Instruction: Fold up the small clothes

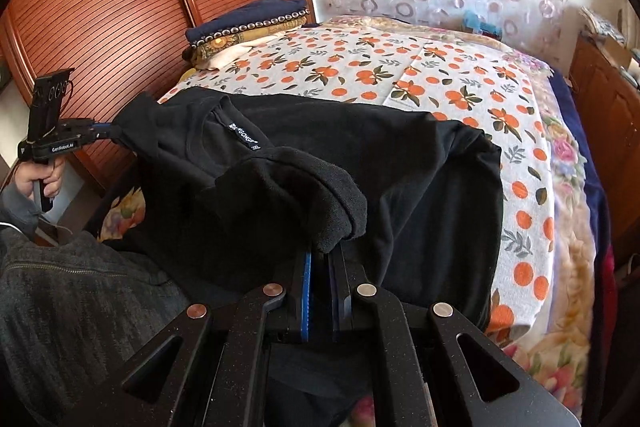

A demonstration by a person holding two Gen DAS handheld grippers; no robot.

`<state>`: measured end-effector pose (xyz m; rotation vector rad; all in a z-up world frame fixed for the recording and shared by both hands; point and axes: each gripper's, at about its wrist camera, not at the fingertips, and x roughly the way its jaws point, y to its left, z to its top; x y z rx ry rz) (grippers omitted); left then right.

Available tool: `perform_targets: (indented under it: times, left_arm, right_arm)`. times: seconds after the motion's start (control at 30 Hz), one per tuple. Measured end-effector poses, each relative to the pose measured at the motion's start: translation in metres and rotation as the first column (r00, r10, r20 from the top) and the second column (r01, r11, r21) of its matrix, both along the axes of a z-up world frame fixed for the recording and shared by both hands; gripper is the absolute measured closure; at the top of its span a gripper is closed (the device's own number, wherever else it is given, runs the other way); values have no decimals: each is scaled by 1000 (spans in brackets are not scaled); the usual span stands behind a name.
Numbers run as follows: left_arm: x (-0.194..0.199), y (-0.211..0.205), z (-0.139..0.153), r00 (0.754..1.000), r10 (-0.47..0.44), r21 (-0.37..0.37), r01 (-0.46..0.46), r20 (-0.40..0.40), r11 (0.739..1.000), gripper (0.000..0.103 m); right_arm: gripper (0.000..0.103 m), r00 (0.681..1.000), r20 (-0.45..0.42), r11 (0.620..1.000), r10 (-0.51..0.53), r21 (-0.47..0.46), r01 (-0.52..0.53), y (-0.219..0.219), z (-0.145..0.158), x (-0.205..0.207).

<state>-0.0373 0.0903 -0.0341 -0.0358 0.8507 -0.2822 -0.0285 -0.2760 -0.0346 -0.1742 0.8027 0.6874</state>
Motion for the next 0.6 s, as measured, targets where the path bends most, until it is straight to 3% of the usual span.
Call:
perform_targets:
  times: [0.23,0.43,0.47,0.53,0.6]
  left_arm:
    - [-6,2,13,999,1,28,-2,35,1000,95]
    - [1,10,25,995,51,46,-55,83,997,92]
    - [4,11,25,994,64,52,-69,86,996,87]
    - [9,11,26,992,76,48,-81,100,996,62]
    - [14,11,26,990,77,25,-81,120,996,52]
  right_arm:
    - [96,1000,-12,1000,3,-12,-4,7,-10,3]
    - [96,999,-31,999,9,-48,-11,7,-17,-3]
    - [96,1000,-31,999,0,-48,-1,6,-17,-2]
    - [96,1000,-16,999,-17,-52,16,3,-13,-2]
    - [96,1000,-5,999,-29,-46,29,0,-9,-4]
